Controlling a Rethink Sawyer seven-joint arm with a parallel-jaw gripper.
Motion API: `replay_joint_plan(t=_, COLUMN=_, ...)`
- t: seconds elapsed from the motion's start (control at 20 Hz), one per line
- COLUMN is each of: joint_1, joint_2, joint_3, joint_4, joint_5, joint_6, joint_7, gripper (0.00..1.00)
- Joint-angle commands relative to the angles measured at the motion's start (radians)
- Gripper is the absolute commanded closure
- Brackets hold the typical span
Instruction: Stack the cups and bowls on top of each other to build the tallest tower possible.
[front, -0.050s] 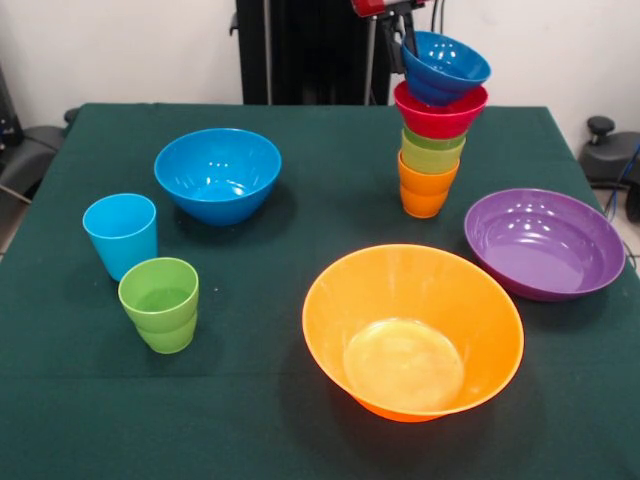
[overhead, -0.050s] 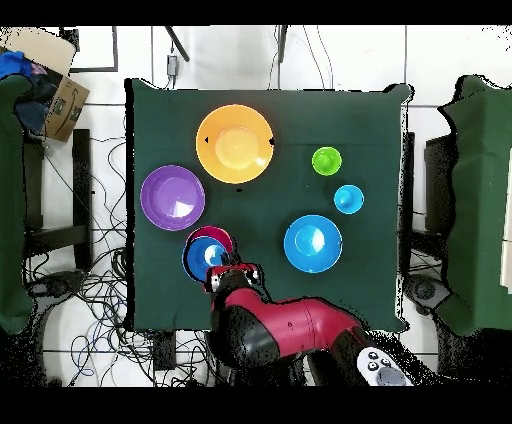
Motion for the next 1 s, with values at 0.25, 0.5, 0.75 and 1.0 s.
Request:
replay_joint_plan(t=0.25, joint_1=0.041, joint_2=0.096, joint_3=-0.017, joint_4=-0.036, joint_5=-0.064, joint_6=-0.066, joint_7=0.113, gripper=1.00)
replay_joint_plan(t=0.5, joint_1=0.054, joint_2=0.098, joint_3=-0.018, joint_4=-0.056, joint_5=-0.048, joint_6=-0.064, joint_7=0.115, gripper=1.00)
replay_joint_plan(t=0.75, joint_1=0.058, joint_2=0.097, joint_3=-0.011, joint_4=-0.073, joint_5=-0.032, joint_6=-0.054, joint_7=0.118, gripper=1.00)
replay_joint_plan(t=1.0, joint_1=0.047, joint_2=0.094, joint_3=-0.001, joint_4=-0.085, joint_5=-0.029, joint_6=-0.045, joint_7=0.115, gripper=1.00)
